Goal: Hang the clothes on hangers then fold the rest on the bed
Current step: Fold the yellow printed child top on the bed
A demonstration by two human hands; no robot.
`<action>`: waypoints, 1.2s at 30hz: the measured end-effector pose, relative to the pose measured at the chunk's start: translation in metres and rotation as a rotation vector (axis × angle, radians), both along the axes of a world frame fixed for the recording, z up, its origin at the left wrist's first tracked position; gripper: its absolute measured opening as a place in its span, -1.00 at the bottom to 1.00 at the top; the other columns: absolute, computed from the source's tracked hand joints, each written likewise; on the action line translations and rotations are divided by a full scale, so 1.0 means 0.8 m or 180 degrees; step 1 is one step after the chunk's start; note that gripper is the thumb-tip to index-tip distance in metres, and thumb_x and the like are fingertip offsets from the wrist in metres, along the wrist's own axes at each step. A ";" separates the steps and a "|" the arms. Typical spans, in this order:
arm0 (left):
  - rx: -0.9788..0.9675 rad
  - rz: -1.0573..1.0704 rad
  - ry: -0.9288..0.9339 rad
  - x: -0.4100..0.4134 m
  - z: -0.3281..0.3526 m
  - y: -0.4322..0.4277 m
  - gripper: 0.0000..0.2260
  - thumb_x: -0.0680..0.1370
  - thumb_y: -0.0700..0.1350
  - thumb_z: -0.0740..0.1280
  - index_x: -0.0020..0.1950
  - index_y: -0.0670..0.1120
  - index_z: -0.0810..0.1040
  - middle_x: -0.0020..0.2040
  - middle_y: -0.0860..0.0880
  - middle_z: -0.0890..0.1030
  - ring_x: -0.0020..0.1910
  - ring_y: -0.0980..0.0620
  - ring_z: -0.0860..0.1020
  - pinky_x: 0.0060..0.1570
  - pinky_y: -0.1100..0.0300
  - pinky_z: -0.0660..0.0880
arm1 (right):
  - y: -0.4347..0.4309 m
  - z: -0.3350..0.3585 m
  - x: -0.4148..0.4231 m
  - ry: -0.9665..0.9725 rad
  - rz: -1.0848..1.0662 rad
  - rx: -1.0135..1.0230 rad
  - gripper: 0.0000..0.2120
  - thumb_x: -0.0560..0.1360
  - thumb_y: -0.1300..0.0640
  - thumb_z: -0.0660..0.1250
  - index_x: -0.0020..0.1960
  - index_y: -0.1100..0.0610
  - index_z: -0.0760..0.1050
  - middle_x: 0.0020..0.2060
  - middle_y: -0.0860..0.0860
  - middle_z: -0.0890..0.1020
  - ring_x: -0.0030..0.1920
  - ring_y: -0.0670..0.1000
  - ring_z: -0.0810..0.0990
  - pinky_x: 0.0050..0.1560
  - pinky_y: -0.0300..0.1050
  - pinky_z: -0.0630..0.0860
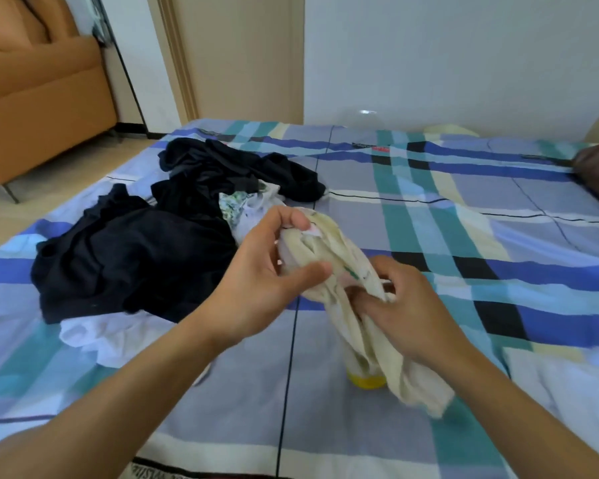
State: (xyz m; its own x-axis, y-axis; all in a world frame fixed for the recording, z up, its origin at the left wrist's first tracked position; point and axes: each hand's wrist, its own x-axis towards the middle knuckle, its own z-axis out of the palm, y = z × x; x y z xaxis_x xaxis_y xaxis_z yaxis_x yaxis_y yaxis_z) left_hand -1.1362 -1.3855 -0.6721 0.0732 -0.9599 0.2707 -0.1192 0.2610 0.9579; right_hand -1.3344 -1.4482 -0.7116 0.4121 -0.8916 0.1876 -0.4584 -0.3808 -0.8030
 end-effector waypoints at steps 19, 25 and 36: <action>0.1431 0.0077 -0.1345 -0.026 -0.102 -0.021 -0.52 0.32 -0.01 0.48 0.21 0.21 0.47 0.15 0.12 0.62 0.14 0.13 0.59 0.10 0.13 0.58 | 0.015 0.045 -0.014 -0.3059 -0.0364 0.2362 -0.40 0.41 -0.02 0.35 0.36 0.26 0.49 0.23 0.21 0.64 0.24 0.13 0.64 0.12 0.03 0.65; 0.1864 -0.0006 -0.0480 -0.050 -0.110 -0.028 -0.77 0.61 -0.20 0.23 0.02 -0.02 0.68 -0.03 0.00 0.73 0.04 -0.03 0.68 0.19 -0.05 0.58 | 0.010 0.045 -0.035 -0.1704 -0.0229 0.1967 -0.24 0.20 -0.38 0.50 0.13 0.18 0.50 0.02 0.08 0.69 0.02 0.01 0.71 0.05 -0.02 0.62; 0.1864 -0.0083 0.1630 -0.045 -0.044 -0.013 -0.68 0.63 -0.16 0.15 0.28 -0.15 0.60 0.17 -0.16 0.68 0.16 -0.14 0.65 0.17 -0.04 0.55 | 0.005 0.011 -0.048 0.1421 -0.0131 0.1066 -0.83 0.48 -0.03 0.49 -0.22 -0.01 0.57 -0.39 -0.11 0.61 -0.33 -0.12 0.57 -0.33 -0.23 0.39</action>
